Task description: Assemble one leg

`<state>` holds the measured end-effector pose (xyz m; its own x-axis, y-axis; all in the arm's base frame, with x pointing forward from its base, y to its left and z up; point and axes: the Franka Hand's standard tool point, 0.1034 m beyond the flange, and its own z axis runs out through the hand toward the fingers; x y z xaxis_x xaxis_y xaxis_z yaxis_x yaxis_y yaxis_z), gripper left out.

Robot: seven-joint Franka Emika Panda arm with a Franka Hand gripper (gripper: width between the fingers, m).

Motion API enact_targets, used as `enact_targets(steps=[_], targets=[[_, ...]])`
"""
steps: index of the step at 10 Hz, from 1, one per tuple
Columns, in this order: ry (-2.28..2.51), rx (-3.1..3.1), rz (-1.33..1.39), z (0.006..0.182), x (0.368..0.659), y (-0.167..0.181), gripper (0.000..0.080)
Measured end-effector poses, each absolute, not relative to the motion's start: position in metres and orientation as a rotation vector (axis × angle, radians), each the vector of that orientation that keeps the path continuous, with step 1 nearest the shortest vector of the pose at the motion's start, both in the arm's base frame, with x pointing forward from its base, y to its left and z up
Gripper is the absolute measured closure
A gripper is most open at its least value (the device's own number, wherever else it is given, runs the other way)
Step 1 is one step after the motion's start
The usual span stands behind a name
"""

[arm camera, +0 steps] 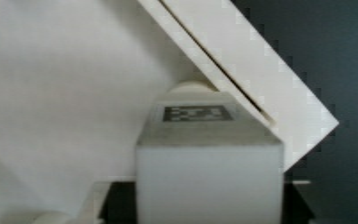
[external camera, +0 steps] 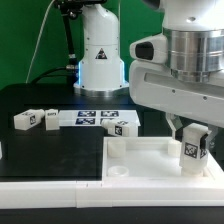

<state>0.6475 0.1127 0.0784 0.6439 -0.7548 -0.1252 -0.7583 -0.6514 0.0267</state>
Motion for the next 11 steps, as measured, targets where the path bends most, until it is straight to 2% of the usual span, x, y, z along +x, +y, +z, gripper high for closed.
enact_targets(steps=[2,3,4,5,6,7,11], targets=[[1.306,-2.821,0.194,0.078,0.647,0.112,0.0506],[1.262,-2.839,0.193,0.078,0.647,0.113,0.0401],[1.258,-2.837,0.184,0.078,0.648,0.114,0.0401],[1.168,-2.866,0.160,0.077,0.649,0.117,0.0231],[0.976,-2.932,0.154,0.078,0.649,0.120,0.0231],[0.779,-2.986,0.146,0.079,0.649,0.123,0.0164],[0.097,-3.084,0.106,0.079,0.649,0.133,0.0150]])
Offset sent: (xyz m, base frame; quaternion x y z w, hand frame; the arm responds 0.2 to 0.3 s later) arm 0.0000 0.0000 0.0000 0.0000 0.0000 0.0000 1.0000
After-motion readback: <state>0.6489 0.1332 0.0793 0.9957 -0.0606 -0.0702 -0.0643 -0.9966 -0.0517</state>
